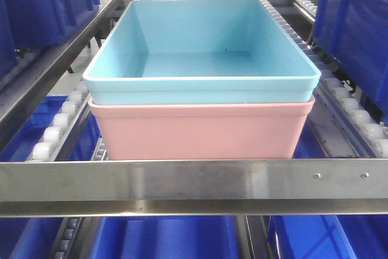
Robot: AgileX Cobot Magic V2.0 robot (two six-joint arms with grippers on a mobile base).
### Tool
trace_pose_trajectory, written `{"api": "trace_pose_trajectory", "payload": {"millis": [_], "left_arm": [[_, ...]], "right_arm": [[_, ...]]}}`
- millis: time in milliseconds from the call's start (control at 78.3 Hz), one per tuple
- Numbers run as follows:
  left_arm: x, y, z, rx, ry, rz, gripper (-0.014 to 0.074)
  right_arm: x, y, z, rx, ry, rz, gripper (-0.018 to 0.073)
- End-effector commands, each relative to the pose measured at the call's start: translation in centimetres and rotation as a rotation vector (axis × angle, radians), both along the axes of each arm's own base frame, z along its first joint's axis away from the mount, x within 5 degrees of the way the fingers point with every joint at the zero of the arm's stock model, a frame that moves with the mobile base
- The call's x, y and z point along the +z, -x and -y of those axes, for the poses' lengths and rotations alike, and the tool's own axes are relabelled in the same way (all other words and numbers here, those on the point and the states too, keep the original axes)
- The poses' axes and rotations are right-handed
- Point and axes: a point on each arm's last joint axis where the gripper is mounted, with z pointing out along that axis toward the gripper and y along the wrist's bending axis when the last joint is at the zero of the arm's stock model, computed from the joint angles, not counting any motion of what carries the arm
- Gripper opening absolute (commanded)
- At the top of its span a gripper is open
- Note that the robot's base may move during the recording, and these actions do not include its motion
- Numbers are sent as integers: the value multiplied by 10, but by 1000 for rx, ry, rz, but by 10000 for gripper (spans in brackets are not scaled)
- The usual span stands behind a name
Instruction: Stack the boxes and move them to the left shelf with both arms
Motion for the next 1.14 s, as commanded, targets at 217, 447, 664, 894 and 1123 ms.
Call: {"api": "trace_pose_trajectory", "payload": {"millis": [217, 447, 664, 894, 1123], "left_arm": [[10, 3, 0, 0, -20, 114, 7], [11, 3, 0, 2, -35, 121, 8], [11, 3, 0, 2, -35, 121, 8], [11, 3, 0, 2, -35, 121, 8], [11, 3, 0, 2, -35, 121, 8]], "right_arm": [[17, 4, 1, -8, -5, 133, 49], [17, 4, 1, -8, -5, 133, 49], [17, 4, 1, -8, -5, 133, 49], [17, 4, 1, -8, -5, 133, 49], [17, 4, 1, -8, -5, 133, 49]]}}
